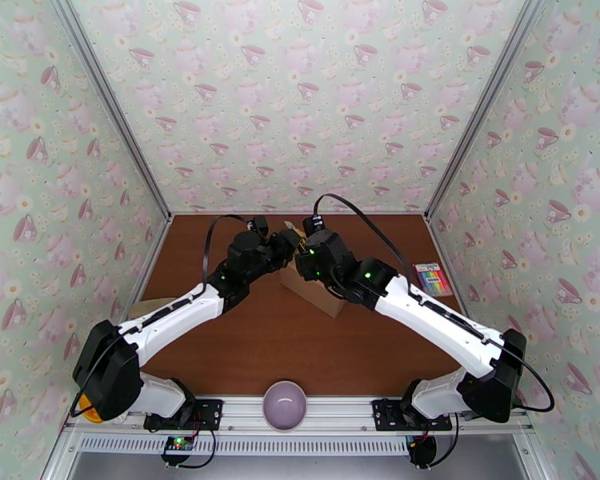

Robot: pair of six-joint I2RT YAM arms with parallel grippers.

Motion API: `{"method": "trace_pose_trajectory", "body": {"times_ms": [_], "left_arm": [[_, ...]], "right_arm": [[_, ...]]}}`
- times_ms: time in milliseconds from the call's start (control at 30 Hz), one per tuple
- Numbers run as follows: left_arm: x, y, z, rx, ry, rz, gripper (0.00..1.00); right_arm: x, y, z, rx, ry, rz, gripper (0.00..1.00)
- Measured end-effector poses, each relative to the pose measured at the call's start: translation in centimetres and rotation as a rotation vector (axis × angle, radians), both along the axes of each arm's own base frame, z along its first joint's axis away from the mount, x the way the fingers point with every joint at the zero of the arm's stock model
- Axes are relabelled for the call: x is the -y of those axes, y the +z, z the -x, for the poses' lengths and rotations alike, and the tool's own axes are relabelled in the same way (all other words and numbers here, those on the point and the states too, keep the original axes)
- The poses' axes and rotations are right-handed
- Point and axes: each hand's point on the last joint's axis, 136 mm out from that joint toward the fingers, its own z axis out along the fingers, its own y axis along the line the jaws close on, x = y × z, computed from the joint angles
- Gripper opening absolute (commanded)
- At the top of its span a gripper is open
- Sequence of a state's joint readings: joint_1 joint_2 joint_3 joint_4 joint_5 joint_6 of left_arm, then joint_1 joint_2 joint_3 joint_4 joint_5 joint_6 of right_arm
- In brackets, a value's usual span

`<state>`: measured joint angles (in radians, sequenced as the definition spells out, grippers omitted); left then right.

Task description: Unpack the express box

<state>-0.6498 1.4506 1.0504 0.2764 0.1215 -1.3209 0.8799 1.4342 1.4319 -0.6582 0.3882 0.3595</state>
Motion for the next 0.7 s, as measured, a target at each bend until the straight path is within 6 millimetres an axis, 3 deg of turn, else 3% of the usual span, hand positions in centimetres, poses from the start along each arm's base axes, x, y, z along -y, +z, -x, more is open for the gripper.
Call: {"method": "trace_pose_trajectory", "body": {"times_ms": [100,267,467,700], "left_arm": [[-0.5,0.0,-0.1,0.0,0.018,-0.015,0.47],[-1.2,0.1,0.0,0.0,0.036,-0.036,0.74],[-2.1,-0.3,0.4,-0.011,0.05,-0.088,0.75],[-4.1,-0.6,1.8,-0.006,0.083,-0.185,0.73]], "right_arm": [[0.3,-0.1,-0.1,-0.005,-0.014,0.002,0.0],[1.0,-0.4,-0.3,-0.012,-0.048,0.008,0.0],[2.3,-1.7,-0.7,-0.051,-0.115,0.033,0.0],[7.7,-2.6,-2.2,-0.071,-0.281,0.051,0.0]]}}
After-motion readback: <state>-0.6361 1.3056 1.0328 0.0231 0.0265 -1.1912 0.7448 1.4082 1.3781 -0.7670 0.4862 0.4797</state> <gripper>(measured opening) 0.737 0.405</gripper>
